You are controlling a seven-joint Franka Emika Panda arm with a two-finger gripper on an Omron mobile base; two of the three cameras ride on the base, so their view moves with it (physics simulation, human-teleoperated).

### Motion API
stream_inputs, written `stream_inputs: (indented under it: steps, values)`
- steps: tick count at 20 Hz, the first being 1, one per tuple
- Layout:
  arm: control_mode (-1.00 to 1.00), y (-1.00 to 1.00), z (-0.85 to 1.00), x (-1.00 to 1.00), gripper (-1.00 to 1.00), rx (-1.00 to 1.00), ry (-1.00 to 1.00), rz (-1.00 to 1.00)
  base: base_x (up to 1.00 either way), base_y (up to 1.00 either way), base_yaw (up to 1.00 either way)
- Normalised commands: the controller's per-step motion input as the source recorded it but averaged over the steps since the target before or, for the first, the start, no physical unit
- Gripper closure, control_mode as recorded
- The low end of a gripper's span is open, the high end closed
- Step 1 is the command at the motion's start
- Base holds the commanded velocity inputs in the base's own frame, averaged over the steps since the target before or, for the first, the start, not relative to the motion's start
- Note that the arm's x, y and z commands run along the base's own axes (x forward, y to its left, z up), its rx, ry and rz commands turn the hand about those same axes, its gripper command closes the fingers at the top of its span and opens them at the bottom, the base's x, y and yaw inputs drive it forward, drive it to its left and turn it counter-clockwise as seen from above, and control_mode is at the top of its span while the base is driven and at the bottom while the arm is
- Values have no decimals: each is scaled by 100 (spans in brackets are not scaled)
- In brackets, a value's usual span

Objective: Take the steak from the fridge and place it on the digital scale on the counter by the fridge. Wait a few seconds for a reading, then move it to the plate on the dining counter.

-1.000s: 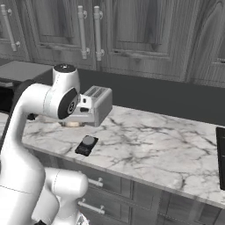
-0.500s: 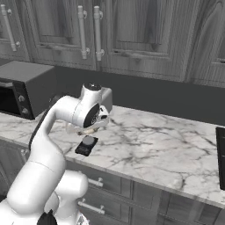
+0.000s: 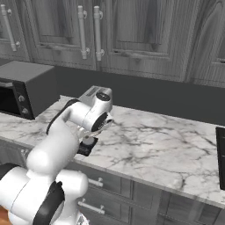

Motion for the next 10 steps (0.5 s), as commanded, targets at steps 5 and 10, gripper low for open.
stream_inputs:
  steps: [5,10]
  values:
    - [-100,1,-31,46,100,2,0,4,0,0,0]
    - [-100,4,-29,14,100,0,1,0,0,0,0]
